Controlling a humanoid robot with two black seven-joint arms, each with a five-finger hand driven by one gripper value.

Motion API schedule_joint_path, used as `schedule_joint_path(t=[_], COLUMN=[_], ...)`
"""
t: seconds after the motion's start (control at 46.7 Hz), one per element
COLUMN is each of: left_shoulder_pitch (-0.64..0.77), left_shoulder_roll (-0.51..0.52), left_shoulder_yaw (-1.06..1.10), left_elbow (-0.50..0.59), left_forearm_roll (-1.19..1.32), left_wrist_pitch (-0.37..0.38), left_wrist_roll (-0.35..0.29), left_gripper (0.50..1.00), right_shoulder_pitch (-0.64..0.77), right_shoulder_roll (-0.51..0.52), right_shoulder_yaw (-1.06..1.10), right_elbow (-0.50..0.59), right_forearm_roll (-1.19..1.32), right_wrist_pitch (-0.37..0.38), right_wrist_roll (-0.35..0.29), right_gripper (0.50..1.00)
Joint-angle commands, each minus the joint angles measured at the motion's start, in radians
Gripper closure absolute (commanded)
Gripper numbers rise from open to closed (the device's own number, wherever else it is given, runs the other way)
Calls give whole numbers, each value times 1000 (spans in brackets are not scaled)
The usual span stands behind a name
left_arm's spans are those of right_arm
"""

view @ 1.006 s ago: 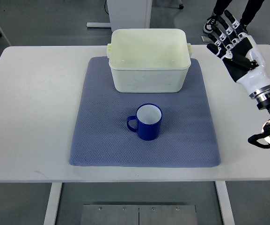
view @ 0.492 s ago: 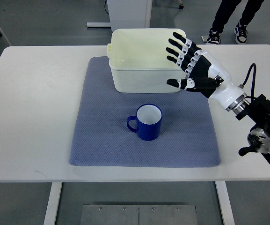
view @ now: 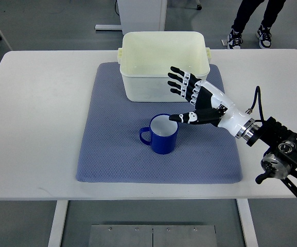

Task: Place cup in box with right hand
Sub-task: 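Move the right hand over the mat toward the blue mug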

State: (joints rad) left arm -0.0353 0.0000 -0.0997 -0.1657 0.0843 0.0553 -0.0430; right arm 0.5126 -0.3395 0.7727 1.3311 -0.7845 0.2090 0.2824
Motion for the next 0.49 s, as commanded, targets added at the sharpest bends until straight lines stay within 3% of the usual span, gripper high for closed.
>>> schedule_joint_path(t=[0.0, 0.471], left_shoulder_pitch=[0, 0], left_shoulder_roll=[0, 0], left_shoulder_yaw=[0, 0], left_elbow=[0, 0], left_forearm_roll=[0, 0], left_wrist_pitch=[0, 0], left_wrist_roll=[0, 0], left_gripper=[500, 500], right_shoulder_pitch=[0, 15], right_shoulder_roll=[0, 14], right_shoulder_yaw=[-12, -177], right_elbow=[-13, -69], right_forearm_roll=[-2, -18], right_wrist_pitch=[0, -126], right_wrist_roll=[15, 121], right_gripper=[507, 509])
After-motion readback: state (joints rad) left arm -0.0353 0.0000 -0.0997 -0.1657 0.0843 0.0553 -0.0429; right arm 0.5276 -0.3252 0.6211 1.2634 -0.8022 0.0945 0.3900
